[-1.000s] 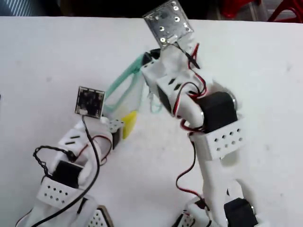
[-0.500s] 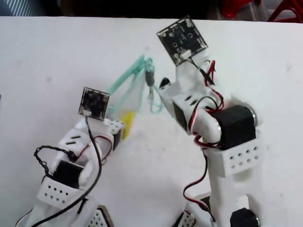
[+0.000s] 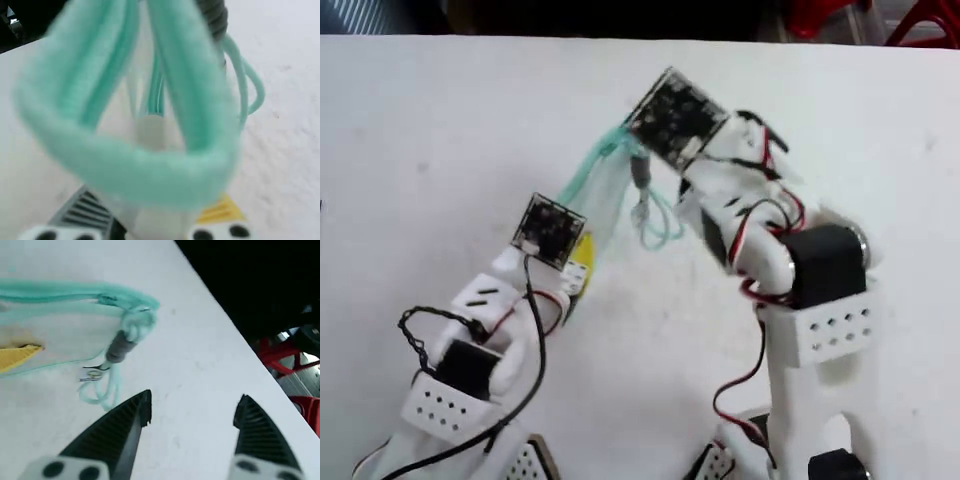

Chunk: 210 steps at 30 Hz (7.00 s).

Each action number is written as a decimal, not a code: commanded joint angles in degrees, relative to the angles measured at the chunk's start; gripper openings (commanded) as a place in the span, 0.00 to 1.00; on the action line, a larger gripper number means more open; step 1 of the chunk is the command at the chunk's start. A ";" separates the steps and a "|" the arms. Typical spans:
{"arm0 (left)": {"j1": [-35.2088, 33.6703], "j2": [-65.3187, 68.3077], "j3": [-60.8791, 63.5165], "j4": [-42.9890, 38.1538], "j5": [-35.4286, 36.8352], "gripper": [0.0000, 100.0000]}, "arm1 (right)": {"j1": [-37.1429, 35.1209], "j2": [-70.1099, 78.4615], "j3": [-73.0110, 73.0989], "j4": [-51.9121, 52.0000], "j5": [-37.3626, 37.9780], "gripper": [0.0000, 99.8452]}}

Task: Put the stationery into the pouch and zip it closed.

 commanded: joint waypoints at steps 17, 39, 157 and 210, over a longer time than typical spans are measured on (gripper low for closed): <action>5.23 -19.47 -14.15 23.74 -33.32 0.02 | 11.03 -22.55 26.99 -12.79 1.41 0.18; 13.05 -19.47 -18.11 30.95 -31.56 0.02 | -2.15 -50.59 49.49 -14.64 -0.79 0.33; 14.64 -19.56 -11.78 24.88 -23.21 0.02 | -0.84 -45.05 31.21 -2.68 10.99 0.28; 14.20 -19.56 -11.34 23.82 -13.27 0.19 | -19.47 -28.79 29.36 0.66 17.85 0.02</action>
